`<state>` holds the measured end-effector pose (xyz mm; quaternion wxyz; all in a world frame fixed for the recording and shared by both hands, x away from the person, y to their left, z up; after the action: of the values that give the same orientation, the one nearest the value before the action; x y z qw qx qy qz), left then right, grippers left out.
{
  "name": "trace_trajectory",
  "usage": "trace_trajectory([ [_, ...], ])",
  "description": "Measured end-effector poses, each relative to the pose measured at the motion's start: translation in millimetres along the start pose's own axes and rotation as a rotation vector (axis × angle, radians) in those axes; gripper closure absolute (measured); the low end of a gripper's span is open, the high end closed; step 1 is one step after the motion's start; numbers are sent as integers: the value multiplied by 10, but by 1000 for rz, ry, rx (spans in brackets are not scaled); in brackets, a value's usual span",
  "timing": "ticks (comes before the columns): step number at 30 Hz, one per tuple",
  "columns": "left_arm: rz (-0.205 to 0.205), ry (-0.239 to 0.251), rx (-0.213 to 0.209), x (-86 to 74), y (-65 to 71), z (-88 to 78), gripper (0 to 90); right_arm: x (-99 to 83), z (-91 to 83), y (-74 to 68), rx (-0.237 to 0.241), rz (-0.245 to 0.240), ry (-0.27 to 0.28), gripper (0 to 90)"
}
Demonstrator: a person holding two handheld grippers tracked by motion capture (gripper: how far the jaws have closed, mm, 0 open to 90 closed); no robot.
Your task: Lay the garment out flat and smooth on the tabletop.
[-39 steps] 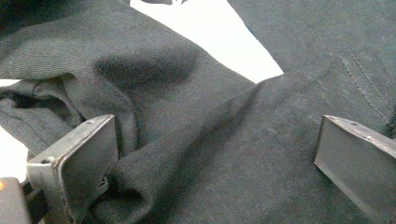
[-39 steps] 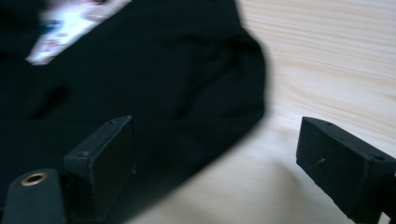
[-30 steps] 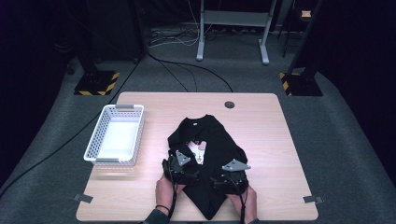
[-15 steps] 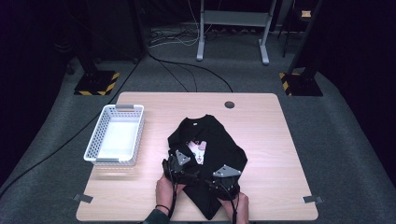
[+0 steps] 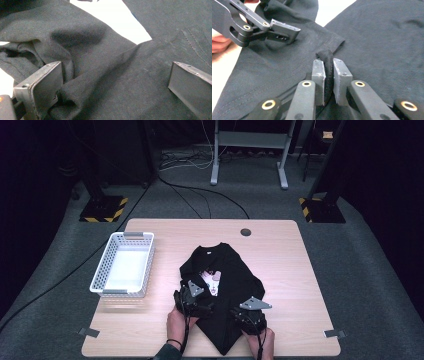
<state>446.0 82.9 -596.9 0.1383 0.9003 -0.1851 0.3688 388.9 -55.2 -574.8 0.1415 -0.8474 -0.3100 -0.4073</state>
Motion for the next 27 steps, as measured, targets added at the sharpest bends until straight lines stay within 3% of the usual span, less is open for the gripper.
trace_trajectory([
  [12, 0, 1, 1, 2, -3, 0, 2, -60, -252, 93, -35, 11, 19, 812],
  [27, 1, 2, 3, 1, -4, -2, 2, -195, -451, 143, -73, -3, -1, 815],
])
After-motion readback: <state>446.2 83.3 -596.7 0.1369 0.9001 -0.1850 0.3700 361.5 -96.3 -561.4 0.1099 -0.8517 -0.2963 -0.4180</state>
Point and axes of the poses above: each handheld gripper's, and its own axes: z roughly forward along the jaws, x roughly out of its top, y roughly to its right, the point moved 10 cm from there along z, roughly forward along the jaws, and after that the axes turned 9 degrees about -z, right-handed, at the moved point
